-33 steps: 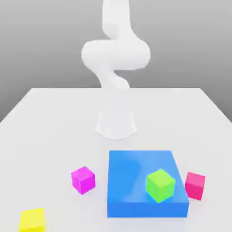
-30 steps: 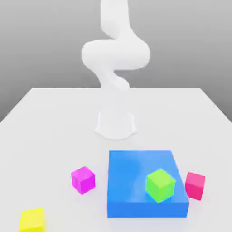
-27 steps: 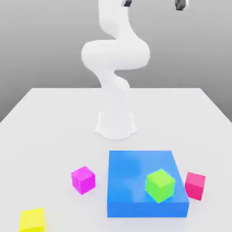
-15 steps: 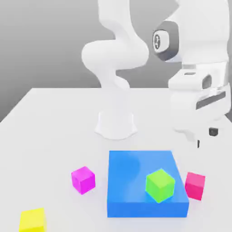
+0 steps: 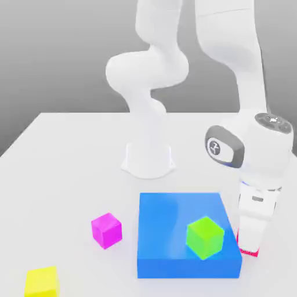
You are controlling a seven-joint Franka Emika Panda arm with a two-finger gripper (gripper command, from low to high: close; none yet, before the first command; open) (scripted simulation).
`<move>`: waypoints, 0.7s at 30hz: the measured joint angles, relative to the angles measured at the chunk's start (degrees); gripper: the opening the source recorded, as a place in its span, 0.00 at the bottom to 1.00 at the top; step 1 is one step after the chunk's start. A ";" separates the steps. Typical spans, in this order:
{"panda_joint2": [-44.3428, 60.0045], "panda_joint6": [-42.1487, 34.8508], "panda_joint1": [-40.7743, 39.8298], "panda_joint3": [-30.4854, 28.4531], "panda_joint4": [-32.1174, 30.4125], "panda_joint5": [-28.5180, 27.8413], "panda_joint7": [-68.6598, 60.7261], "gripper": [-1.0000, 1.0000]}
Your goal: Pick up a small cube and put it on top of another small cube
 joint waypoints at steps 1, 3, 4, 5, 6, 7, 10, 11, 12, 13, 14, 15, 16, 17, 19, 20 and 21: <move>0.00 -0.03 0.00 0.01 0.00 -0.03 0.03 0.00; 0.20 0.14 0.11 -0.12 0.03 -0.18 0.12 0.00; -1.14 -0.94 -0.33 0.43 -0.23 0.34 -0.29 0.00; -2.85 -2.32 -0.83 1.08 -0.56 1.04 -0.82 0.00; -4.74 -3.84 -1.26 1.70 -0.93 1.89 -1.47 0.00; -6.73 -5.41 -1.66 2.31 -1.32 2.82 -2.14 0.00; -11.16 -11.01 -1.39 2.38 -1.02 2.41 -1.19 0.00; -12.07 -13.11 -1.36 1.67 -0.48 0.78 0.61 0.00; -12.91 -15.24 -1.43 0.86 0.10 -1.10 2.66 0.00; -13.72 -17.37 -1.70 0.07 0.69 -3.11 4.83 0.00; -14.54 -19.49 -2.26 -0.68 1.27 -5.16 7.06 0.00; -15.31 -21.61 -2.77 -1.42 1.89 -7.25 9.30 0.00; -16.49 -23.42 -4.70 -2.43 1.97 -8.97 11.33 0.00; -17.84 -24.62 -6.64 -3.46 1.57 -10.04 12.78 0.00; -20.67 -25.68 -10.69 -5.83 -0.15 -10.74 14.32 0.00; -22.09 -25.97 -13.19 -7.23 -1.17 -10.83 14.87 0.00; -23.50 -26.19 -15.48 -8.52 -2.25 -10.84 15.33 0.00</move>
